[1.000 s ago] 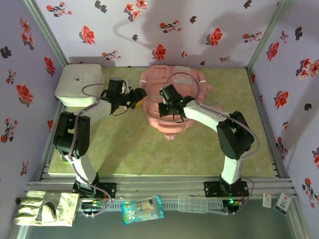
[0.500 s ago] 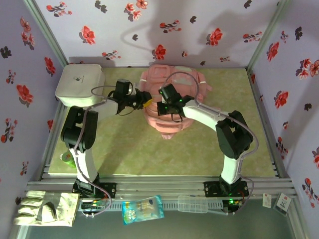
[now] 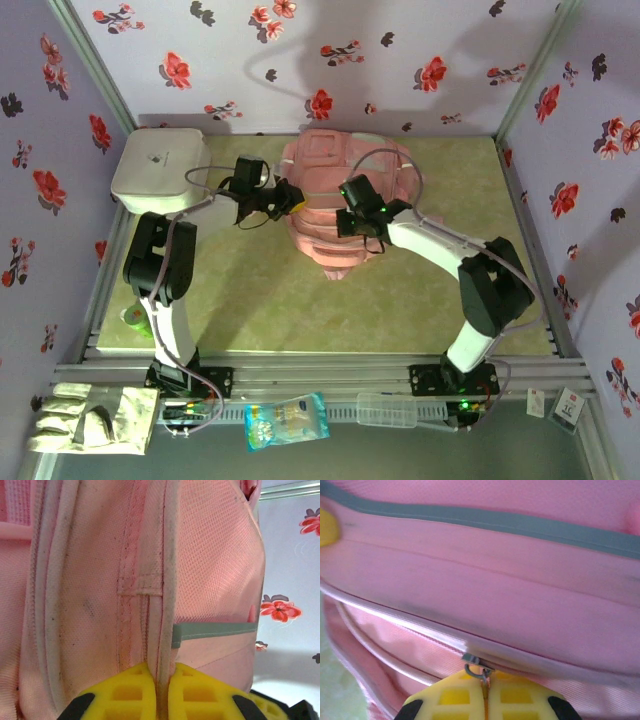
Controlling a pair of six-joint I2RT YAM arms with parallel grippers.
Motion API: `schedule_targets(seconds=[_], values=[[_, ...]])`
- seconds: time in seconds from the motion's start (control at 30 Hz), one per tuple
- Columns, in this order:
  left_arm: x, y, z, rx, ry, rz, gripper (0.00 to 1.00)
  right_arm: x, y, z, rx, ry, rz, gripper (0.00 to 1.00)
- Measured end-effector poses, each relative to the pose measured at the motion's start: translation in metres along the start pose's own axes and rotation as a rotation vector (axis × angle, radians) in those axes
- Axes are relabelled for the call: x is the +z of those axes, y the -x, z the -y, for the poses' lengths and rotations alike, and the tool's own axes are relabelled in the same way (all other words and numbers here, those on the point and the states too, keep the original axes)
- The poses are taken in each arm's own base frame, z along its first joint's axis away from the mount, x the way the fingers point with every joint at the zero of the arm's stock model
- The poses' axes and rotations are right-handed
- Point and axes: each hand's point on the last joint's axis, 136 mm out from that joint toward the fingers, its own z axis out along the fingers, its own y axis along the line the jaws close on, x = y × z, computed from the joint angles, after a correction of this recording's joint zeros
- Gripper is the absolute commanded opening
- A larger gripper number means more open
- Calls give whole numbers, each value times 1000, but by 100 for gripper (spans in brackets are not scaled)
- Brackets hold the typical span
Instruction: Pack books, pencil case, and school supplies into a backpack
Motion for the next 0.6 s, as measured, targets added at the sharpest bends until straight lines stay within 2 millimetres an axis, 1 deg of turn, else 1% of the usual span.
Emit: schedule_targets(seconds=[0.07,0.17,0.37,0.5,0.6], values=[[-1,0,-1,9,5,-3,0,-7,0,12,7,-28,4,0],[-2,0,-3,23,12,-6,0,-13,-1,20,0,-45,6,0],[-10,1,-9,74,57,-30,0,-16,-10,38,-55,-70,-29,0],[-17,2,-11,140,103,-56,0,-17,-9,51,-92,-80,-45,0],[-22,1,-11,201,142,-78,0,-18,-10,56,-127,-77,-61,0]])
